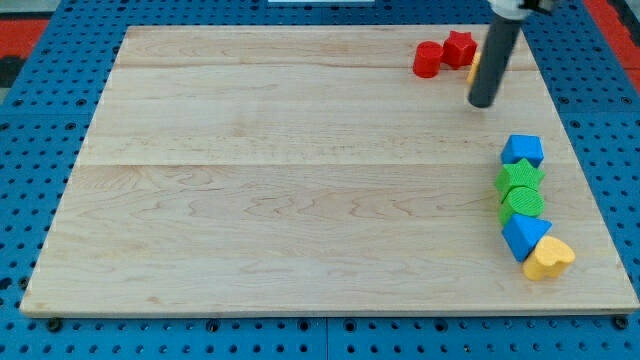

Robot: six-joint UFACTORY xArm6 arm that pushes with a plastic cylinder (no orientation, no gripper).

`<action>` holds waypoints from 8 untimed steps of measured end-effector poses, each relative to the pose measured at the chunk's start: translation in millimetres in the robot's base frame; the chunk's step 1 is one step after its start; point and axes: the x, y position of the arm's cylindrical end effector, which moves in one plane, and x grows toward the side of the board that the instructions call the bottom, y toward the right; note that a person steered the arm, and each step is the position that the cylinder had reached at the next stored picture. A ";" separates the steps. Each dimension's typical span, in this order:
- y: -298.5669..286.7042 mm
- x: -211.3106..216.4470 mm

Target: Push the yellow hexagon away from the red star

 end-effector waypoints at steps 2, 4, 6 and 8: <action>129.1 -61.5; 33.4 -119.5; 30.3 -25.7; -4.4 -100.7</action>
